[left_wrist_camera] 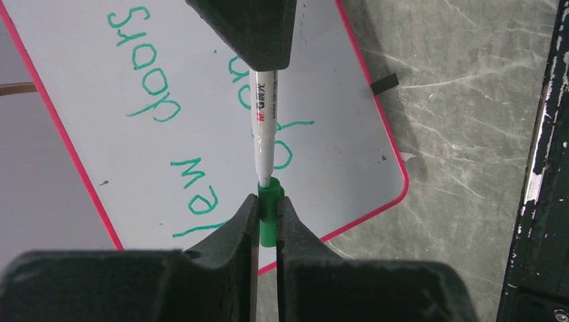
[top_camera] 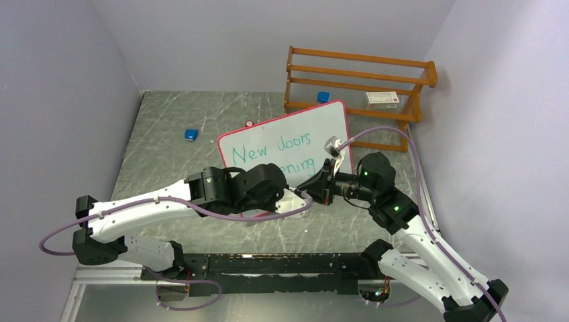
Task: Write a sentence on the whiteboard
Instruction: Close the whiteboard marker at the center of the board.
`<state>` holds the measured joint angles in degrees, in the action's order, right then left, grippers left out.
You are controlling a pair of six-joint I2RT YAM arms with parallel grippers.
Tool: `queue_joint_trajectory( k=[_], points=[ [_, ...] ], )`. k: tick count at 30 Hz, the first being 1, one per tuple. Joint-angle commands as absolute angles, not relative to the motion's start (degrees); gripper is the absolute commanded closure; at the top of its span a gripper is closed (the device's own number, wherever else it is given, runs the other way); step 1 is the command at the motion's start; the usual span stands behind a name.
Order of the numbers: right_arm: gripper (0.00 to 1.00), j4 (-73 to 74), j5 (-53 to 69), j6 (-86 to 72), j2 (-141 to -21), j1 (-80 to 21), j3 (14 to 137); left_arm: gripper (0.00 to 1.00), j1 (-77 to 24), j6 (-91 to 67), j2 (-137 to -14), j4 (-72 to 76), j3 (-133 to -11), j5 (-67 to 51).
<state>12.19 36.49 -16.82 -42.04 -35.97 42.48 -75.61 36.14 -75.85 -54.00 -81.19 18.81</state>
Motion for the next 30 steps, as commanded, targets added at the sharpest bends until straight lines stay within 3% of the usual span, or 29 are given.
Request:
queue_joint_trajectory(
  k=[1, 16, 27, 30],
  points=[
    [1.00, 8.8, 38.7, -17.9, -41.7, -36.0, 41.6, 0.95, -76.7, 34.8, -76.7, -50.1, -84.3, 19.1],
    [1.00, 7.6, 38.8, -18.4, -43.5, -36.0, 40.9, 0.95, -77.1, 36.8, -76.6, -51.7, -86.4, 14.6],
    [1.00, 1.1, 37.4, -19.6, -45.1, -36.1, 38.6, 0.95, -79.5, 37.2, -78.9, -52.8, -89.2, 19.6],
    [1.00, -2.5, 35.1, -19.8, -44.1, -36.0, 36.5, 0.89, -79.5, 36.1, -77.8, -51.3, -88.4, 22.4]
  ],
)
